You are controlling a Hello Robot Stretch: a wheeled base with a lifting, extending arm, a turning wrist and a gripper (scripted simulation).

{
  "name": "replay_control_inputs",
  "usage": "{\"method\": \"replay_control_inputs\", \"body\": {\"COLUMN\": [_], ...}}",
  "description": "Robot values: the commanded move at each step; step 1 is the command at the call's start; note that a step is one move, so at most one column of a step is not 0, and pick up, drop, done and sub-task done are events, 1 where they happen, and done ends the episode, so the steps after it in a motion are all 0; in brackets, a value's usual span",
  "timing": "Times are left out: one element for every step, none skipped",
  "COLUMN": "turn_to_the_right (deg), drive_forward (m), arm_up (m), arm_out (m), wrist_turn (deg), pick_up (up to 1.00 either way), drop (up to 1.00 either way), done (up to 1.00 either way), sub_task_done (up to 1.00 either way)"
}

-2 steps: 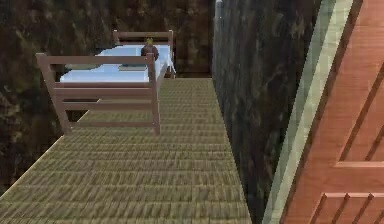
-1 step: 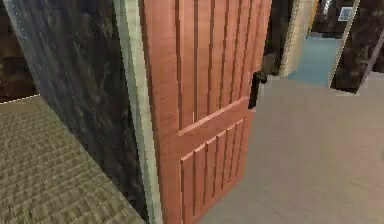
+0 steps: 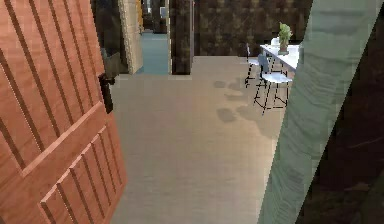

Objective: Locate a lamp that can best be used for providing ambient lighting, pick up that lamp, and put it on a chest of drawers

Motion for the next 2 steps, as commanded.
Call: {"method": "replay_control_inputs", "body": {"turn_to_the_right": [0.0,-6.0], "drive_forward": [0.4,0.0], "arm_up": [0.0,0.0], "arm_out": [0.0,0.0], "wrist_turn": [0.0,0.0], "pick_up": [0.0,0.0], "drop": [0.0,0.0], "done": [0.0,0.0], "sub_task_done": [0.0,0.0]}}
